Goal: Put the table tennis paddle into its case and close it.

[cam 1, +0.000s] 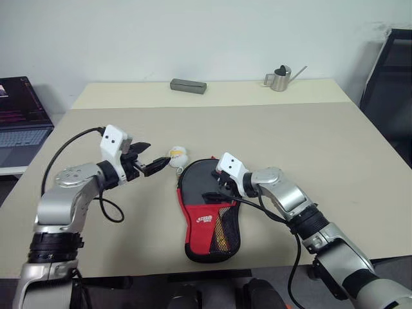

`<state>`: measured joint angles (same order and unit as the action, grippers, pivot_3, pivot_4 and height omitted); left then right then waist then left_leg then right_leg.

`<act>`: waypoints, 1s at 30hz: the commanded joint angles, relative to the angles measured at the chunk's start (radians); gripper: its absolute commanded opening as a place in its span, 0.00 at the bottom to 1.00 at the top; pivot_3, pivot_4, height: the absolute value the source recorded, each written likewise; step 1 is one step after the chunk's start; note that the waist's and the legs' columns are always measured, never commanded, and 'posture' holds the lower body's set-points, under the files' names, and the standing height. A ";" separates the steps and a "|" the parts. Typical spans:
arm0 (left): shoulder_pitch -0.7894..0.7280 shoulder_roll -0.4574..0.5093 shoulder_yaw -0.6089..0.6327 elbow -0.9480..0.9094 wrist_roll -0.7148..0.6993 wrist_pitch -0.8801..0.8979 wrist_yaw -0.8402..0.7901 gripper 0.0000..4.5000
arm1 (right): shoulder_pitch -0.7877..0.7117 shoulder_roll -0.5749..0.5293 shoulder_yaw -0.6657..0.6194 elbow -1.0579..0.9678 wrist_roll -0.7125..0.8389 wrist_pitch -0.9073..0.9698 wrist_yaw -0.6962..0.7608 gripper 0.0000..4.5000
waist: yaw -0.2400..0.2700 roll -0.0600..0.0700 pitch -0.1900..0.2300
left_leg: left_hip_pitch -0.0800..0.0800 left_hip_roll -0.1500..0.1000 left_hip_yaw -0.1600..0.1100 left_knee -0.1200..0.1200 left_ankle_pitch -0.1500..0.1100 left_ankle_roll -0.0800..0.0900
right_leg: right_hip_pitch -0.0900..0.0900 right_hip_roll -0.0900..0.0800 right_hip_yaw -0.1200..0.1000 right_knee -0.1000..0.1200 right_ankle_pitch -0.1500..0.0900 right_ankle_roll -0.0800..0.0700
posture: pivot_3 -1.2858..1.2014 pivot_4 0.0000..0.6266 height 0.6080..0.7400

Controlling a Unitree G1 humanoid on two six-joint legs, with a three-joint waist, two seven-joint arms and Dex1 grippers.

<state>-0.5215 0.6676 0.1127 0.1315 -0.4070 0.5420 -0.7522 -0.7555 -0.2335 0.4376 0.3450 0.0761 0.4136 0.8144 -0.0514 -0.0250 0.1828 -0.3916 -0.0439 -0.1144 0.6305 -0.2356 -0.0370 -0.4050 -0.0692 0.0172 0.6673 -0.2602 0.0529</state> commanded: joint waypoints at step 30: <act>-0.291 -0.226 -0.069 0.623 0.212 -0.215 -0.001 0.42 | 0.060 0.059 -0.023 -0.063 -0.049 0.079 -0.050 1.00 | -0.006 -0.001 0.000 | 0.001 0.000 0.000 0.005 0.001 -0.001 | -0.002 0.002 0.000 0.009 0.001 -0.001 | 0.52 0.24 1.00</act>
<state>-0.8108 0.4343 0.0346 0.7914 -0.1941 0.3369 -0.7388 -0.7118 -0.1837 0.4131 0.2868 0.0400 0.4713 0.7769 -0.0570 -0.0256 0.1823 -0.3907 -0.0443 -0.1139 0.6358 -0.2350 -0.0380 -0.4067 -0.0676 0.0173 0.6767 -0.2594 0.0520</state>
